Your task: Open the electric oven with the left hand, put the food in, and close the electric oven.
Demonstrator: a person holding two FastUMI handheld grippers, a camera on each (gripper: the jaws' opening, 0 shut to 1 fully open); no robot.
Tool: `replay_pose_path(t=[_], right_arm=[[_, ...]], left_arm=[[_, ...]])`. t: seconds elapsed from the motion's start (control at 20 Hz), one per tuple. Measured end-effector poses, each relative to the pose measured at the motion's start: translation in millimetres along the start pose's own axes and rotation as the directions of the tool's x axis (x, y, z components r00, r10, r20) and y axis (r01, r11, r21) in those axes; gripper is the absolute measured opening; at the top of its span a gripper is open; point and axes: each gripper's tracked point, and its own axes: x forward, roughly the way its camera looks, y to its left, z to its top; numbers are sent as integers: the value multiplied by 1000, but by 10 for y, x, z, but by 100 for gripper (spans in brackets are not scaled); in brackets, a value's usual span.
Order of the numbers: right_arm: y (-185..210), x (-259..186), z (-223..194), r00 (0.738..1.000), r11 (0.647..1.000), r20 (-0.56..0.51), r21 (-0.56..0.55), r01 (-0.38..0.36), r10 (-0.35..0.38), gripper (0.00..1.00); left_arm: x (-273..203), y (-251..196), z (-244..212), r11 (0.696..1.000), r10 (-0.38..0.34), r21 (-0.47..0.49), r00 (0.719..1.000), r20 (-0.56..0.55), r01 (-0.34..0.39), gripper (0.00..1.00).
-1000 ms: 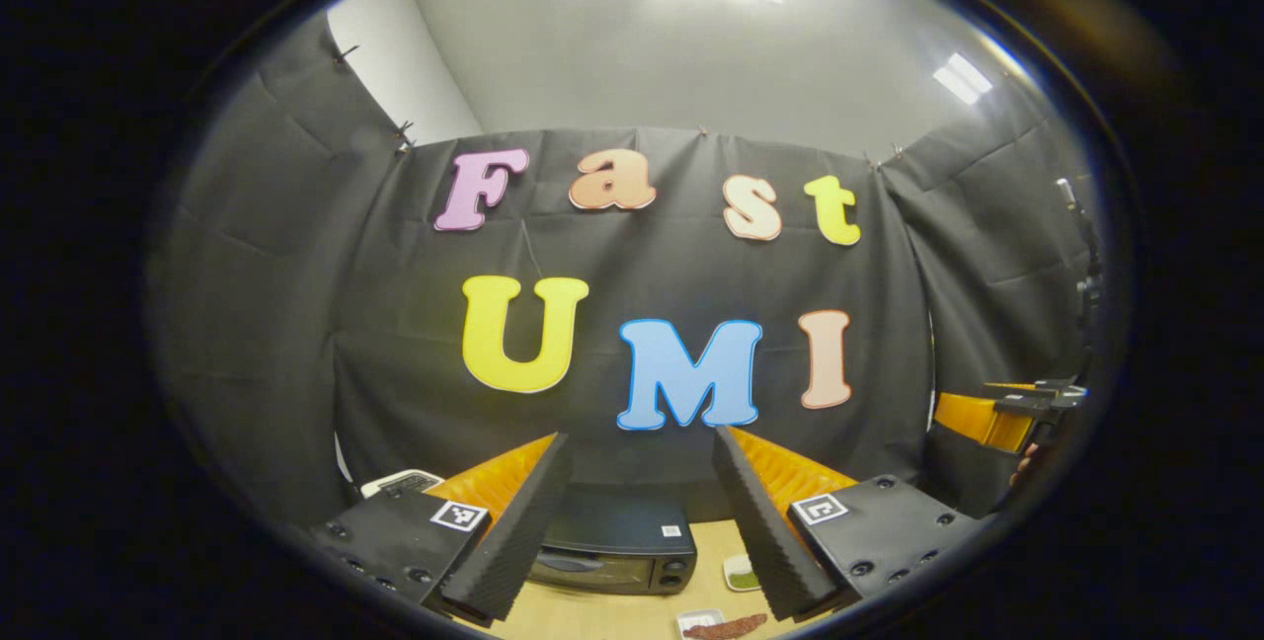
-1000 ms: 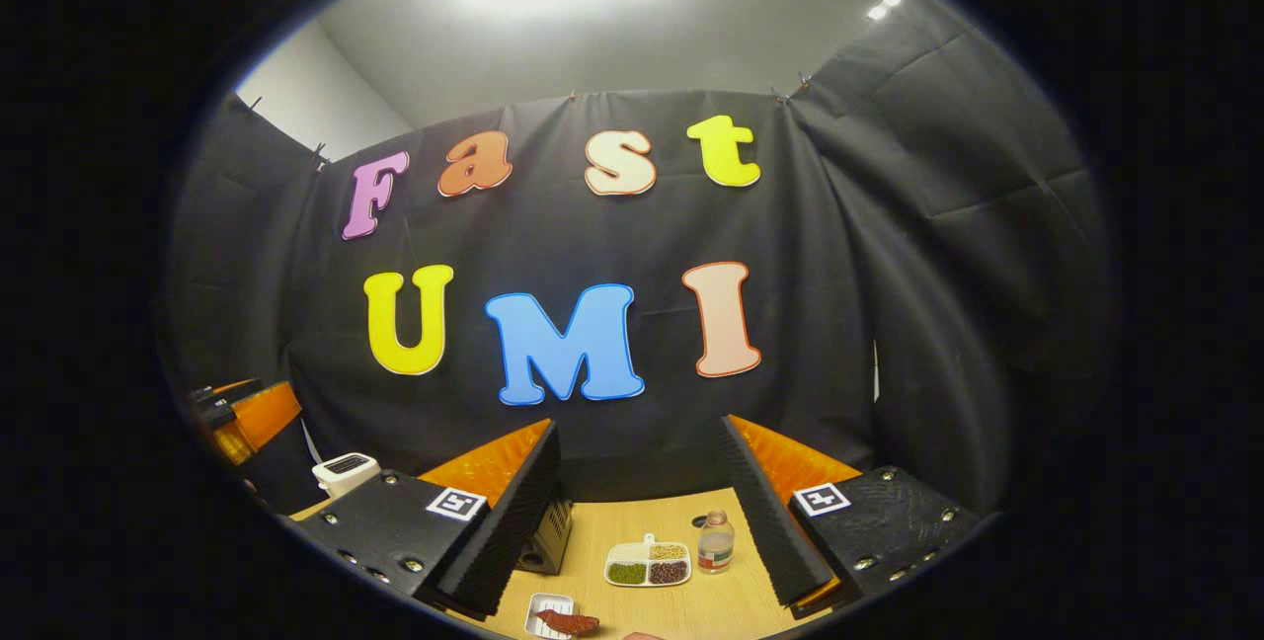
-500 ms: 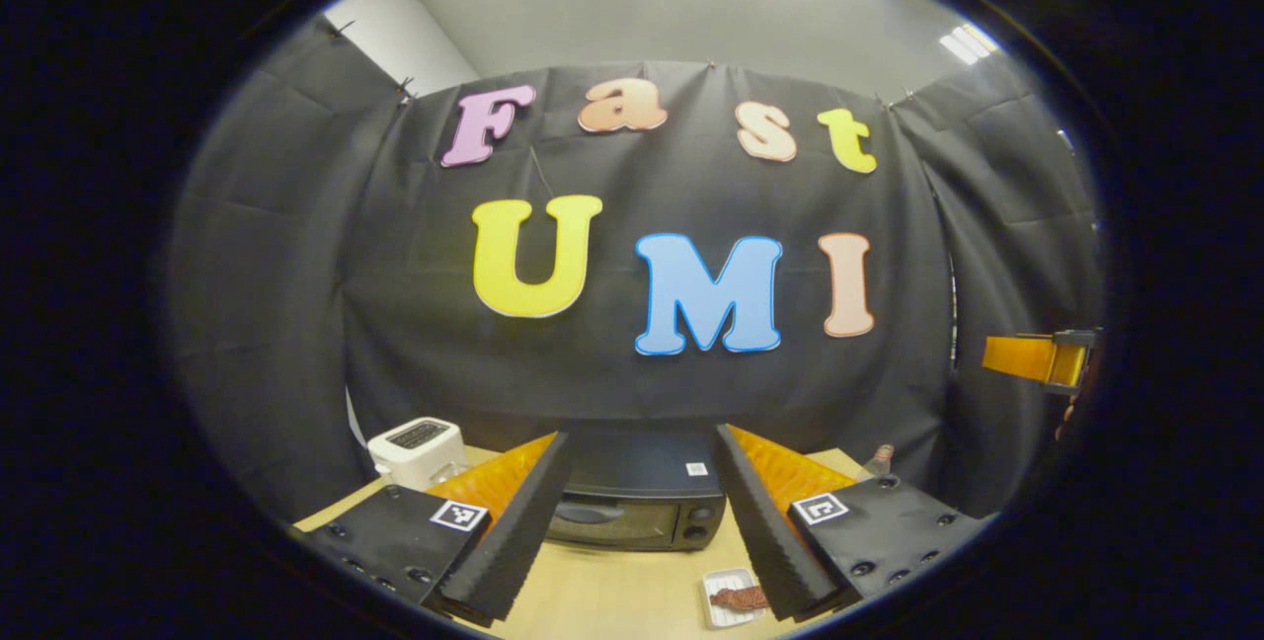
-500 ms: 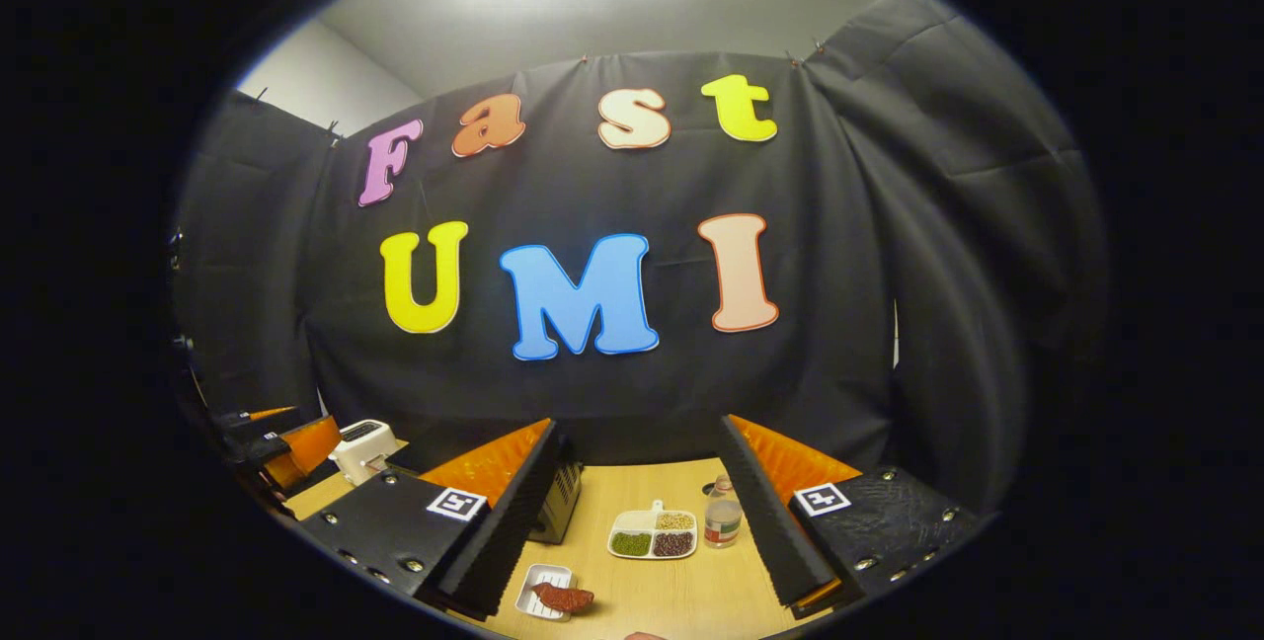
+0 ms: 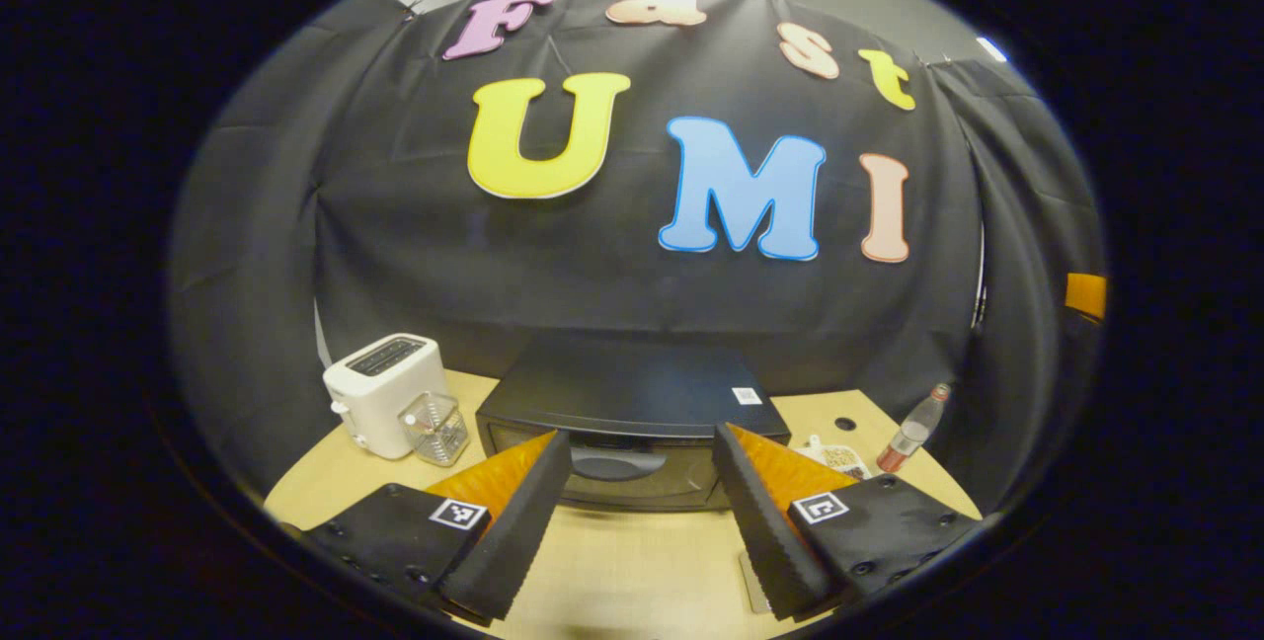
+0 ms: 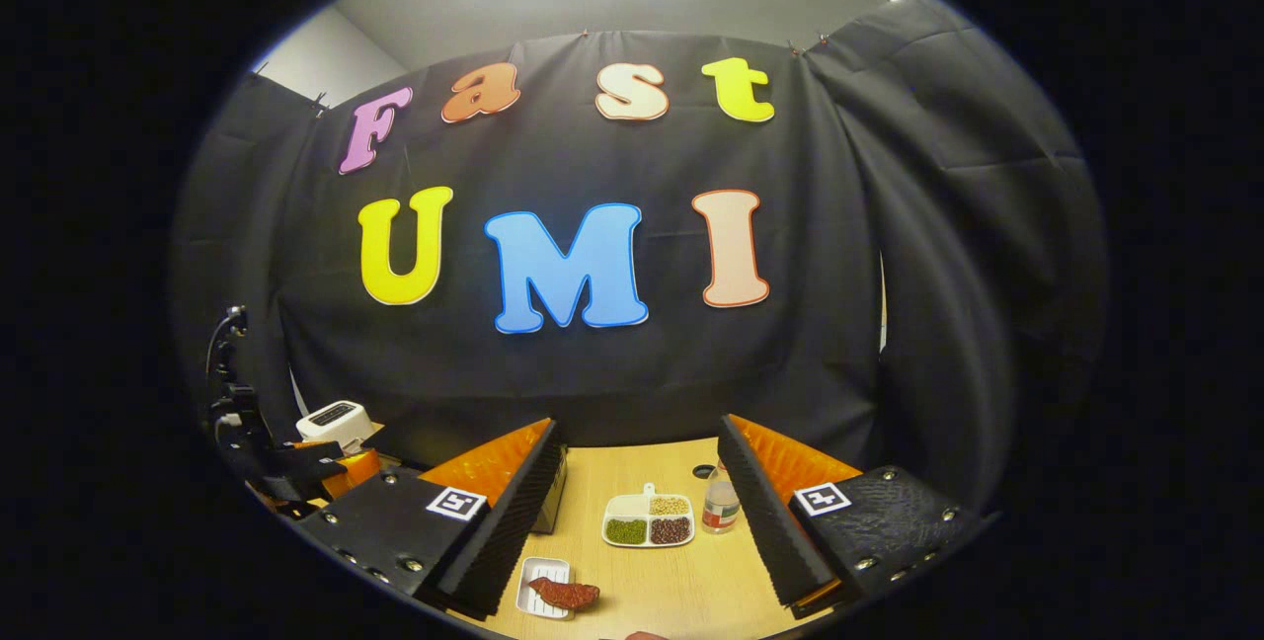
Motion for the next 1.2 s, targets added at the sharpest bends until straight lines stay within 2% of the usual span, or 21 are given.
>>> replay_pose_path(t=[0.05, 0.15, 0.2, 0.3, 0.35, 0.4, 0.45, 0.5, 0.55, 0.6, 0.7, 0.85, 0.9, 1.0, 1.15, 1.2], right_arm=[[21, 21, -28, 1000, 1000, -6, -5, 7, -7, 98], [34, 42, -72, 999, 1000, -18, -15, 26, -27, 98], [37, 43, -78, 999, 999, -22, -18, 37, -37, 98], [9, 57, -109, 998, 998, -30, -22, 56, -57, 98], [-11, 63, -133, 997, 997, -35, -25, 66, -67, 98], [-33, 73, -145, 996, 997, -39, -27, 76, -77, 98], [-53, 84, -154, 995, 996, -45, -28, 87, -88, 98], [-88, 89, -169, 994, 995, -49, -28, 96, -97, 98], [-109, 101, -184, 993, 994, -51, -27, 103, -104, 98], [-125, 116, -187, 992, 994, -56, -27, 109, -111, 98], [-144, 137, -209, 991, 993, -65, -27, 116, -118, 98], [-139, 172, -214, 991, 993, -69, -22, 116, -117, 98], [-140, 174, -201, 991, 993, -68, -23, 115, -117, 98], [-125, 198, -196, 992, 994, -66, -22, 109, -110, 98], [-63, 200, -201, 994, 996, -66, -6, 90, -90, 98], [-45, 195, -182, 994, 996, -63, -2, 85, -85, 98]], left_arm=[[138, 20, -16, 1000, -6, 15, 1000, -8, 6, 96], [398, 42, -77, 998, -10, 62, 1000, -29, 12, 96], [498, 60, -109, 997, -13, 81, 999, -37, 16, 100], [723, 72, -242, 996, -16, 91, 997, -73, 22, 100], [825, 88, -311, 995, -12, 95, 996, -90, 21, 96], [911, 118, -398, 995, -7, 103, 993, -114, 19, 100], [977, 127, -490, 994, -4, 111, 991, -137, 19, 96], [1039, 135, -532, 993, -2, 120, 989, -147, 20, 100], [1097, 133, -575, 991, -1, 129, 988, -152, 21, 97], [1144, 140, -581, 991, 1, 132, 988, -154, 19, 100], [1205, 161, -637, 993, 7, 116, 985, -170, 13, 96], [1311, 208, -717, 993, 21, 121, 983, -180, 1, 100], [1271, 193, -711, 992, 12, 123, 983, -181, 10, 97], [1278, 216, -705, 993, 2, 117, 984, -177, 19, 100], [1228, 217, -728, 994, -1, 108, 982, -189, 21, 97], [1192, 216, -746, 993, 1, 116, 982, -187, 21, 100]])
